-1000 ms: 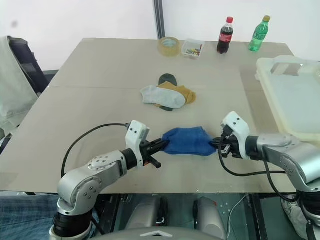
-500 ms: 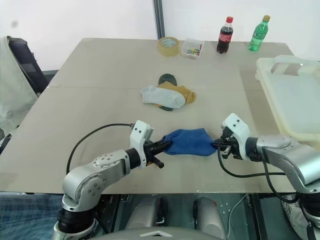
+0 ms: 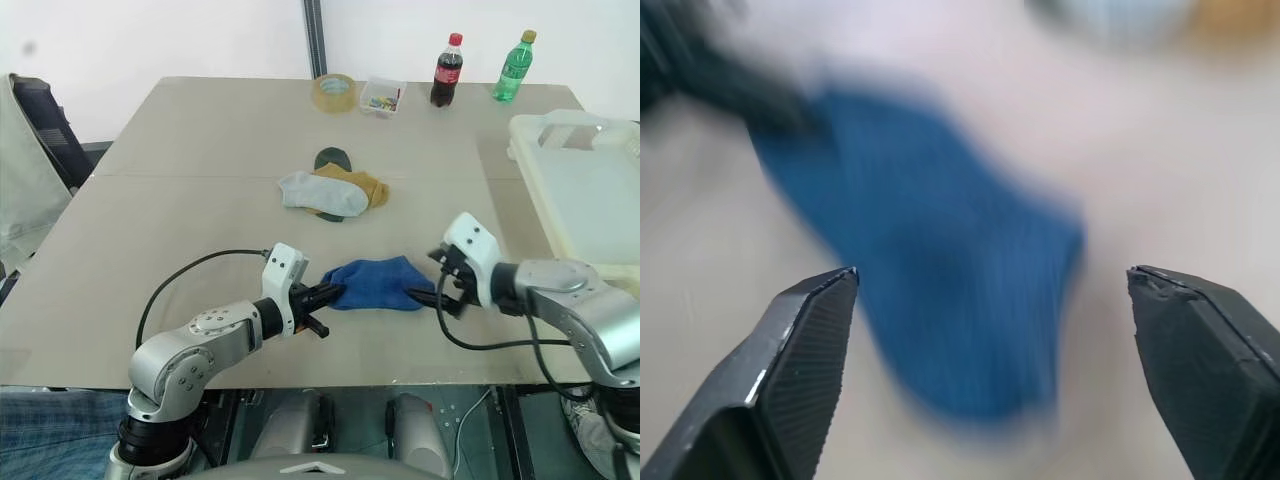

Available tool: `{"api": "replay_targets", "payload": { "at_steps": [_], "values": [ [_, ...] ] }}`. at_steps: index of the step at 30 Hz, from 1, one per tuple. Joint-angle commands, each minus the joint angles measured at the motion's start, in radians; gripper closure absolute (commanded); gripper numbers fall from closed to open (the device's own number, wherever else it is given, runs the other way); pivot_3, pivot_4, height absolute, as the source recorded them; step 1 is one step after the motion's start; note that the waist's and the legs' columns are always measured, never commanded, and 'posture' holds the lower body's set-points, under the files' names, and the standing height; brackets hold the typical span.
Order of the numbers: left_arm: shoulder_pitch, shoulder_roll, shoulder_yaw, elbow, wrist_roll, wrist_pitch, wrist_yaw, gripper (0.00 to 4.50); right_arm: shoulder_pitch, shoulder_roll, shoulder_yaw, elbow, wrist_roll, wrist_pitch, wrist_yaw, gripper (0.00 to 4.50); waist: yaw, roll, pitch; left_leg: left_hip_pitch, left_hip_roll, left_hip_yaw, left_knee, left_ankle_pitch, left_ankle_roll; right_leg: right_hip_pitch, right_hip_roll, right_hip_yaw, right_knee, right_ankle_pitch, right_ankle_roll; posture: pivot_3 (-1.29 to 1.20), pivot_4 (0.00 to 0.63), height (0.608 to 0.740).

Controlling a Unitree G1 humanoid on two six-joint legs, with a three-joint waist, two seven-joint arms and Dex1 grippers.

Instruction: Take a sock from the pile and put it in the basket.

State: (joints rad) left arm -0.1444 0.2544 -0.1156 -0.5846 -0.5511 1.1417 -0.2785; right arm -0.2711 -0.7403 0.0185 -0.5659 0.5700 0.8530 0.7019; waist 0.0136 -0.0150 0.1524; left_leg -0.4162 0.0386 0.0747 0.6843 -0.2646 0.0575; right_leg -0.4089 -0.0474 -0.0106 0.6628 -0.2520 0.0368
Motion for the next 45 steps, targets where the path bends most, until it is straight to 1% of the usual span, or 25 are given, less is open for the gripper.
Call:
{"api": "replay_targets", "payload": {
  "at_steps": [1, 5, 7, 9, 10, 11, 13, 16, 18, 19, 20, 23, 27, 33, 35, 38, 40, 45],
  "values": [
    [-0.007, 0.008, -0.007, -0.002, -0.001, -0.017, -0.01, 4.5, 0.03, 0.074, 0.079, -0.001, -0.101, -0.114, -0.073, 0.05, 0.002, 0.0, 0.0, 0.0, 0.0, 0.0, 0.0, 0.0, 0.0, 0.0, 0.0, 0.0, 0.0, 0.0, 0.0, 0.0, 0.15, 0.735],
    [-0.006, 0.01, 0.0, 0.003, -0.013, -0.011, -0.017, 4.5, 0.12, 0.11, 0.168, 0.084, -0.218, -0.17, -0.126, 0.05, 0.002, -0.001, 0.0, -0.001, -0.001, 0.0, 0.0, 0.001, -0.001, 0.0, -0.002, 0.0, -0.001, 0.0, 0.0, 0.0, 0.15, 0.735],
    [0.003, 0.012, 0.0, -0.001, -0.017, -0.011, -0.019, 4.5, 0.165, 0.144, 0.171, 0.155, -0.269, -0.204, -0.179, 0.05, 0.0, -0.001, 0.0, -0.001, -0.001, 0.001, 0.0, 0.002, -0.003, 0.0, -0.002, 0.0, -0.001, 0.0, 0.0, 0.0, 0.15, 0.735],
    [0.01, 0.017, -0.002, -0.004, -0.015, -0.016, -0.023, 4.5, 0.186, 0.154, 0.171, 0.19, -0.301, -0.233, -0.192, 0.05, -0.001, -0.001, -0.001, 0.001, -0.001, 0.002, 0.0, 0.002, -0.003, 0.0, -0.002, 0.0, 0.0, 0.0, 0.0, 0.0, 0.15, 0.735],
    [0.014, 0.013, 0.006, -0.003, -0.018, -0.019, -0.022, 3.96, 0.19, 0.155, 0.171, 0.197, -0.308, -0.245, -0.185, 0.0, -0.001, -0.001, -0.001, 0.002, -0.001, 0.002, 0.0, 0.0, -0.001, 0.001, -0.002, 0.0, 0.0, 0.0, 0.0, 0.0, 0.15, 0.735],
    [0.016, 0.012, 0.012, -0.003, -0.023, -0.021, -0.025, 3.81, 0.192, 0.158, 0.171, 0.202, -0.31, -0.253, -0.179, 0.0, -0.001, 0.0, -0.001, 0.002, -0.001, 0.002, 0.0, 0.0, -0.001, 0.001, -0.001, 0.0, 0.0, 0.0, 0.0, 0.0, 0.15, 0.735],
    [0.019, 0.018, 0.019, -0.004, -0.028, -0.026, -0.035, 3.12, 0.192, 0.162, 0.174, 0.208, -0.312, -0.259, -0.171, 0.0, 0.0, -0.001, -0.002, 0.003, 0.0, 0.001, 0.0, 0.0, -0.001, 0.003, -0.001, -0.001, 0.0, -0.001, -0.003, 0.0, 0.15, 0.735],
    [0.02, 0.04, 0.031, -0.006, -0.02, -0.029, -0.038, 1.61, 0.197, 0.159, 0.184, 0.213, -0.319, -0.272, -0.154, 0.0, 0.0, -0.002, -0.002, 0.003, 0.0, 0.0, 0.001, 0.0, -0.001, 0.003, -0.002, -0.001, 0.0, -0.002, -0.003, 0.0, 0.15, 0.735],
    [0.024, 0.059, 0.06, -0.009, -0.038, -0.034, -0.056, 0.76, 0.202, 0.163, 0.182, 0.206, -0.314, -0.277, -0.145, 0.0, 0.0, -0.002, -0.003, 0.003, 0.0, 0.0, 0.001, 0.0, -0.001, 0.003, -0.002, 0.0, 0.0, -0.002, -0.004, 0.0, 0.15, 0.735],
    [0.025, 0.069, 0.077, -0.005, -0.048, -0.034, -0.065, 0.23, 0.204, 0.165, 0.181, 0.201, -0.31, -0.276, -0.14, 0.0, 0.0, -0.002, -0.003, 0.004, 0.0, 0.0, 0.001, 0.0, -0.001, 0.003, -0.002, 0.0, 0.0, -0.002, -0.004, 0.0, 0.15, 0.735],
    [0.025, 0.078, 0.1, 0.003, -0.058, -0.029, -0.07, 0.04, 0.207, 0.164, 0.18, 0.194, -0.306, -0.277, -0.134, 0.0, -0.001, -0.002, -0.003, 0.004, 0.0, 0.0, 0.001, 0.0, -0.001, 0.003, -0.002, -0.001, 0.0, -0.002, -0.004, 0.0, 0.15, 0.735],
    [0.023, 0.125, 0.135, 0.021, -0.079, -0.025, -0.104, 0.04, 0.212, 0.158, 0.178, 0.182, -0.306, -0.285, -0.12, 0.0, 0.0, -0.002, -0.003, 0.004, 0.0, 0.0, 0.0, 0.0, -0.001, 0.003, -0.002, -0.001, 0.0, -0.002, -0.004, 0.0, 0.15, 0.735],
    [0.003, 0.172, 0.135, 0.082, -0.061, -0.03, -0.115, 0.04, 0.221, 0.156, 0.158, 0.159, -0.289, -0.305, -0.094, 0.0, 0.001, -0.002, -0.003, 0.003, -0.001, 0.0, 0.0, 0.0, -0.001, 0.003, -0.003, -0.001, -0.001, -0.002, -0.004, 0.0, 0.15, 0.735],
    [-0.028, 0.151, 0.152, 0.132, -0.082, -0.034, -0.112, 0.04, 0.214, 0.187, 0.099, 0.094, -0.224, -0.285, -0.097, 0.0, 0.0, -0.002, -0.003, 0.003, 0.0, -0.001, 0.0, 0.0, -0.001, 0.003, -0.005, -0.002, 0.0, -0.002, -0.004, 0.0, 0.15, 0.735],
    [-0.035, 0.112, 0.19, 0.156, -0.128, -0.025, -0.118, 0.04, 0.213, 0.202, 0.073, 0.068, -0.21, -0.284, -0.115, 0.0, 0.0, -0.001, -0.003, 0.003, 0.0, -0.001, 0.0, 0.0, -0.001, 0.003, -0.005, -0.002, 0.0, -0.002, -0.004, 0.0, 0.15, 0.735],
    [-0.048, 0.129, 0.165, 0.194, -0.092, -0.045, -0.116, 0.04, 0.215, 0.221, 0.053, 0.051, -0.203, -0.28, -0.136, 0.0, 0.001, -0.001, -0.003, 0.003, 0.0, -0.001, 0.0, 0.0, -0.001, 0.003, -0.006, -0.002, 0.0, -0.002, -0.004, 0.0, 0.15, 0.735],
    [-0.063, 0.121, 0.165, 0.209, -0.093, -0.05, -0.113, 0.04, 0.215, 0.229, 0.054, 0.047, -0.208, -0.278, -0.145, 0.0, 0.001, -0.001, -0.003, 0.003, 0.0, -0.001, 0.0, 0.0, -0.001, 0.003, -0.005, -0.002, 0.0, -0.002, -0.003, 0.0, 0.15, 0.735],
    [-0.081, 0.155, 0.064, 0.223, -0.034, -0.071, -0.121, 0.04, 0.218, 0.244, 0.06, 0.04, -0.216, -0.28, -0.164, 0.0, 0.001, -0.001, -0.003, 0.003, 0.0, -0.001, 0.0, 0.0, -0.001, 0.003, -0.004, -0.002, 0.0, -0.002, -0.004, 0.0, 0.15, 0.735]
  ]
}}
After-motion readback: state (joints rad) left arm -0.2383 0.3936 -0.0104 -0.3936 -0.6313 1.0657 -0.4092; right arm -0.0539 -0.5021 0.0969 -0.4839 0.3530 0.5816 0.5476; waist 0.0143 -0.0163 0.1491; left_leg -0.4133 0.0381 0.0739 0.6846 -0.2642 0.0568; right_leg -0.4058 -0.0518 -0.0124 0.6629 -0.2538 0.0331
